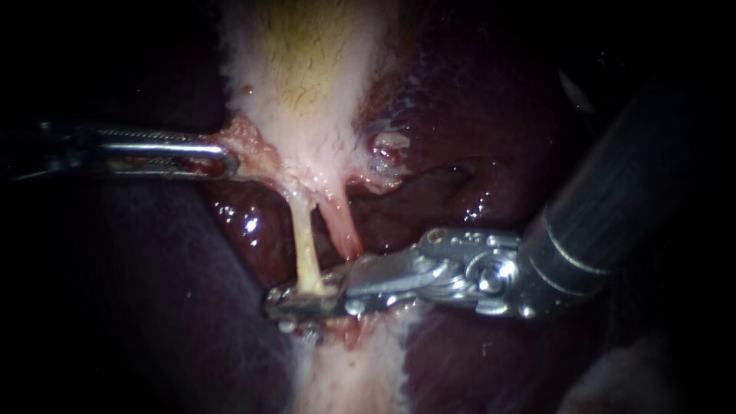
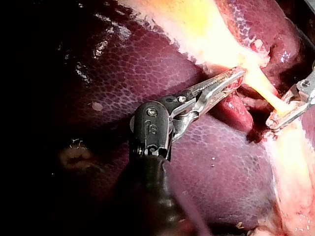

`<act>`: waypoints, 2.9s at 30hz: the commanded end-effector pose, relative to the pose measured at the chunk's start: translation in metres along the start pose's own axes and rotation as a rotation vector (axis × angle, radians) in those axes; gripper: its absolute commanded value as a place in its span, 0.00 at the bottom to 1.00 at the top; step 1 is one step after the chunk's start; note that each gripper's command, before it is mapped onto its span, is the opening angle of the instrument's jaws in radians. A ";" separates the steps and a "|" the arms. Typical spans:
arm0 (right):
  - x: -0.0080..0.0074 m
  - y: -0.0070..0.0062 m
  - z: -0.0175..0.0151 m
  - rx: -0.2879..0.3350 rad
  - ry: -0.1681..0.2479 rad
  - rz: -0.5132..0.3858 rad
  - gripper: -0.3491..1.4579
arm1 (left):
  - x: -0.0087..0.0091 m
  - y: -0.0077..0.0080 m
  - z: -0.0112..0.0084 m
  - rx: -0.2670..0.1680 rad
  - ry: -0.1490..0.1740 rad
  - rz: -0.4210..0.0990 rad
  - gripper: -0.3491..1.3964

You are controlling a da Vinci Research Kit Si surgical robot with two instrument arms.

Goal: Going back second clip left tube

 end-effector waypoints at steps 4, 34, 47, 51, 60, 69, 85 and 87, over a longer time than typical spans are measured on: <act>-0.0005 0.0001 0.0004 -0.001 0.001 0.058 0.00 | -0.0001 0.0000 0.0000 0.001 0.000 0.001 0.00; -0.0013 0.0050 0.0009 -0.130 0.141 -0.261 0.47 | -0.0007 0.0002 0.0003 0.007 -0.004 0.005 0.00; -0.0035 0.0038 -0.0059 -0.145 0.120 -0.519 0.47 | -0.0008 0.0002 0.0002 0.007 -0.004 0.005 0.00; -0.0038 0.0036 -0.0092 -0.158 0.120 -0.558 0.47 | -0.0009 0.0002 0.0002 0.007 -0.004 0.006 0.00; -0.0026 0.0029 -0.0168 -0.147 0.120 -0.583 0.47 | -0.0009 0.0001 0.0002 0.004 -0.005 0.006 0.00; -0.0023 0.0027 -0.0194 -0.139 0.120 -0.583 0.47 | -0.0009 0.0001 0.0003 0.004 -0.005 0.006 0.00; -0.0027 0.0026 -0.0195 -0.138 0.119 -0.585 0.47 | -0.0010 -0.0003 0.0005 0.004 -0.005 0.006 0.00; -0.0028 0.0026 -0.0194 -0.138 0.119 -0.585 0.47 | -0.0010 -0.0003 0.0006 0.005 -0.005 0.006 0.00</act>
